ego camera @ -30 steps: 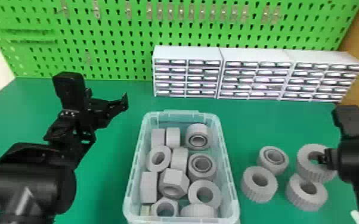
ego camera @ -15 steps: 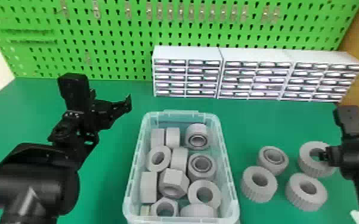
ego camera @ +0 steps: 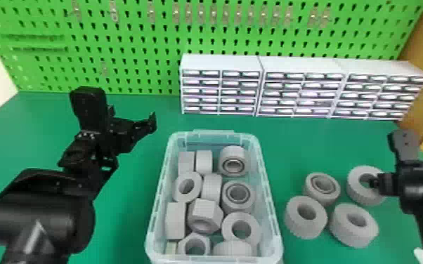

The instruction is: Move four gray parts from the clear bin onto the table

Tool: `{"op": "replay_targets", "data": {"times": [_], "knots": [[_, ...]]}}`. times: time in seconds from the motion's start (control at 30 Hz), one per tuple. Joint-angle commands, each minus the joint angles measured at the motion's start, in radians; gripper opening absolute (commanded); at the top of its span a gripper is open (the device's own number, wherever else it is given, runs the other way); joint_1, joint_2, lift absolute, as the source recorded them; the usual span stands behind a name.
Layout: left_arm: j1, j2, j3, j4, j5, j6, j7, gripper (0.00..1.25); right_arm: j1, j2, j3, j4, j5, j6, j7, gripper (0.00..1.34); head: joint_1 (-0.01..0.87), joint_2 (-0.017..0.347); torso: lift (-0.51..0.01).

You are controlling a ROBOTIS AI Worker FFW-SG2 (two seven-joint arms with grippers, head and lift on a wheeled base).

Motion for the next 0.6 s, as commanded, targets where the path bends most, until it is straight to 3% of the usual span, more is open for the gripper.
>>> {"op": "replay_targets", "data": {"times": [0.0, 0.57], "knots": [[0.000, 0.000, 0.001, 0.000, 0.001, 0.000, -0.002, 1.11, -0.004, 0.003, 0.016, 0.012, -0.006, -0.010, 0.001, 0.16, 0.686, 0.026, -0.050], [0.000, 0.000, 0.001, 0.000, 0.001, 0.002, -0.003, 1.11, 0.007, 0.005, 0.044, 0.044, -0.016, -0.010, 0.001, 0.16, 0.686, 0.026, -0.050]]}}
